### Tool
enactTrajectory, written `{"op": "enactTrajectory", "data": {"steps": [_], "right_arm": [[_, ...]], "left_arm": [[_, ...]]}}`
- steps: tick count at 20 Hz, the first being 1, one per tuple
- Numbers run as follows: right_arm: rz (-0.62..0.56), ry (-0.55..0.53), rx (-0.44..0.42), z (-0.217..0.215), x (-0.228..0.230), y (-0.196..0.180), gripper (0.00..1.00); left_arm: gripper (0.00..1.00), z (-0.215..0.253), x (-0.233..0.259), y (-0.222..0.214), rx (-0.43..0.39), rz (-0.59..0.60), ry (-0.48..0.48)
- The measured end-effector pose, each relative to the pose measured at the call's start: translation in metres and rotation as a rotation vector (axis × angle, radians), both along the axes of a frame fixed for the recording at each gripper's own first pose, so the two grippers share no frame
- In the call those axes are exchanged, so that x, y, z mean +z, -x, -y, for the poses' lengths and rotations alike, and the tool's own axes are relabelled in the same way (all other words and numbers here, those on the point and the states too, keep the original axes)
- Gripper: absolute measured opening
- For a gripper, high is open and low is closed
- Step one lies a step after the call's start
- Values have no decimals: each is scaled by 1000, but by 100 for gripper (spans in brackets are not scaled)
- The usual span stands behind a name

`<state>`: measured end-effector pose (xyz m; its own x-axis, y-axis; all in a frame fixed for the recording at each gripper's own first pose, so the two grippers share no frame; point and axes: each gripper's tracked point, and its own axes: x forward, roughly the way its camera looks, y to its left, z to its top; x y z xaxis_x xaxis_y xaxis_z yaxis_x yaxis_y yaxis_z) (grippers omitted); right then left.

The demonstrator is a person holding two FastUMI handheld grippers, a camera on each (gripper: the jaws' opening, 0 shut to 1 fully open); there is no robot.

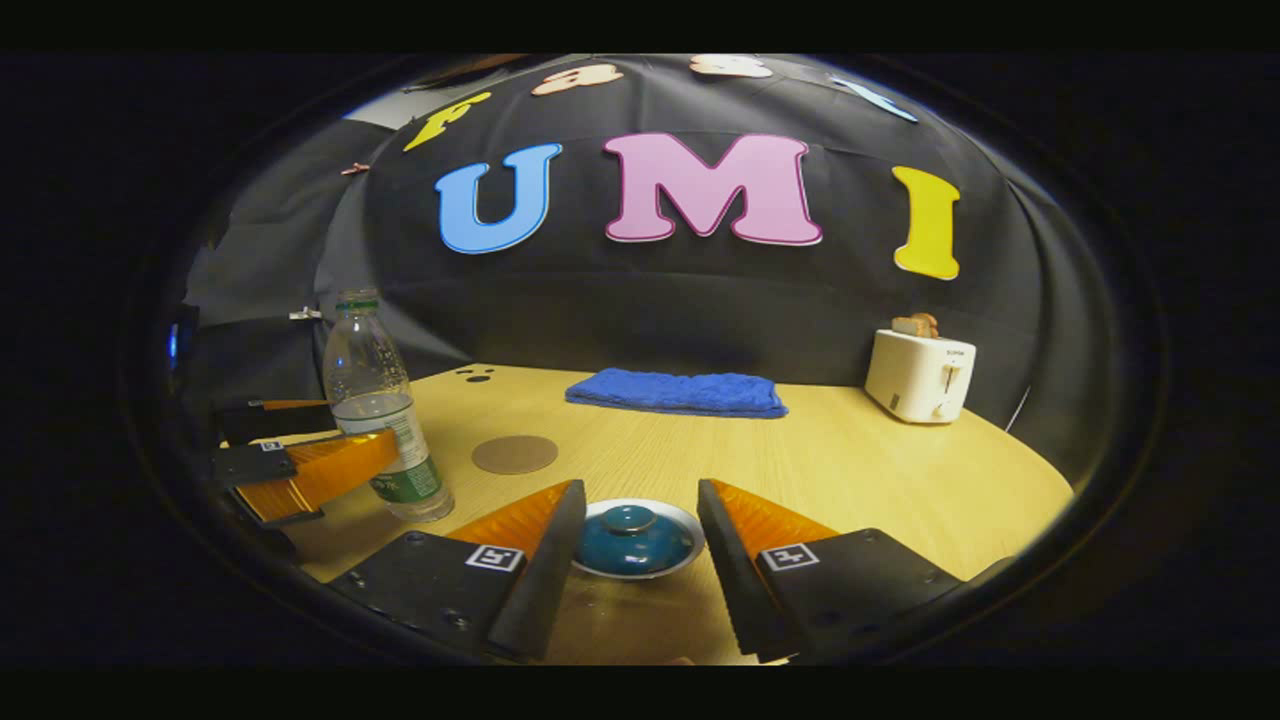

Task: Open the teacup lid with one hand, grasp the water bottle and pour water into the teacup with the other hand; after pouring, place the water bottle on the coaster and then close the teacup lid.

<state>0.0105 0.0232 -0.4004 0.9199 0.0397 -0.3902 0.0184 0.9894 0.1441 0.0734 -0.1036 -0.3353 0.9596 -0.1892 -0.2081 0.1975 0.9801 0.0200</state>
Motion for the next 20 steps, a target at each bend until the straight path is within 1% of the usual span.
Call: {"op": "enactTrajectory", "data": {"steps": [1, 2, 3, 4, 5, 6, 10, 16, 20], "right_arm": [[-7, -4, 2, 0, -3, -1, 69], [-16, -9, 4, 0, -5, -2, 60], [-20, -17, 9, -2, -6, -2, 55], [-24, -26, 18, -6, -8, -2, 49], [-31, -35, 31, -9, -10, -2, 46], [-36, -31, 35, -9, -11, 0, 37], [-21, -32, 44, -8, -10, 0, 31], [10, -42, 19, 0, 4, -3, 31], [55, -25, -26, 25, 27, -3, 31]], "left_arm": [[97, 3, -1, -3, -2, 0, -7], [97, 5, -4, -4, -7, -1, -9], [97, 7, -4, -5, -9, -1, -9], [97, 8, -5, -6, -11, 0, -7], [97, 9, -5, -7, -10, 0, -4], [97, 9, -5, -7, -9, -1, -3], [97, 10, -9, -9, -4, -7, -7], [97, 14, -15, -12, -3, -16, -11], [97, 17, -20, -18, -3, -24, -14]]}}
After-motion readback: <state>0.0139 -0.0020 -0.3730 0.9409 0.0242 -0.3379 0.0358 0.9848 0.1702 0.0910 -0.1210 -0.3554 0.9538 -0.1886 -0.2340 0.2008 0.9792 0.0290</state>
